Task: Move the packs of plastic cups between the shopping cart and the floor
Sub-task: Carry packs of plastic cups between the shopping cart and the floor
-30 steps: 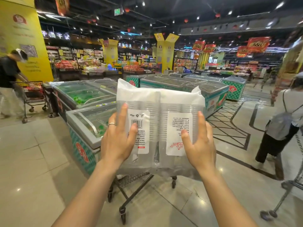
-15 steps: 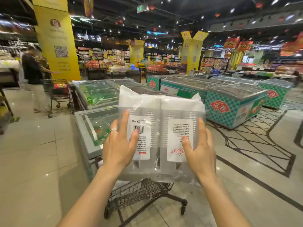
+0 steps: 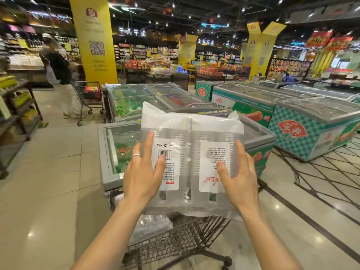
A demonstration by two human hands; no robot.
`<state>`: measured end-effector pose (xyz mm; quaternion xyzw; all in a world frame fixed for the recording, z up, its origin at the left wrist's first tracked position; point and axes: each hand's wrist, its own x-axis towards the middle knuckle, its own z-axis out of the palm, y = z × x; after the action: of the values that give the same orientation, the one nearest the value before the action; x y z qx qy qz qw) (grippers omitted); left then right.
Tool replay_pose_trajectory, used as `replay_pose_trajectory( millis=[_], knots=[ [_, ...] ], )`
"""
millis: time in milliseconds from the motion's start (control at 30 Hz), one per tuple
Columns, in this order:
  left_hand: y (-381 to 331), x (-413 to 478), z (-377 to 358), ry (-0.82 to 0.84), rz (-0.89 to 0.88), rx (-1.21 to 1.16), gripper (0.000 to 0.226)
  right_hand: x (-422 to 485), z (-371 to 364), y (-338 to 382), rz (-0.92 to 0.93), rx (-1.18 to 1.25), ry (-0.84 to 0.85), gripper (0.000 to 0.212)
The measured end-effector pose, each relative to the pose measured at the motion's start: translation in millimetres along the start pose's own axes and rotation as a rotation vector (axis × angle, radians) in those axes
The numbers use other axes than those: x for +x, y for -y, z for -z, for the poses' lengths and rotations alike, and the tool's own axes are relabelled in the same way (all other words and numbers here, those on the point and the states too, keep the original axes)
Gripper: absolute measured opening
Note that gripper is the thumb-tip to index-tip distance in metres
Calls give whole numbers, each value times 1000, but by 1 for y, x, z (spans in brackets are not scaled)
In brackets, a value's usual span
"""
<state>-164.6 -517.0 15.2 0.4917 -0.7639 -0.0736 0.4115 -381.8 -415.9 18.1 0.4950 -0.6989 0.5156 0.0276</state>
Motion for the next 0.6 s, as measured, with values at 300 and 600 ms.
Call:
replay_pose_trajectory(
  millis=[300,600],
  knots=[
    [58,95,-114,102,82,-35,66,99,-84,-77,-45,34,176,71],
    [103,124,-215,277,271,-149,66,166,-142,-157,-63,-73,398,74]
  ],
)
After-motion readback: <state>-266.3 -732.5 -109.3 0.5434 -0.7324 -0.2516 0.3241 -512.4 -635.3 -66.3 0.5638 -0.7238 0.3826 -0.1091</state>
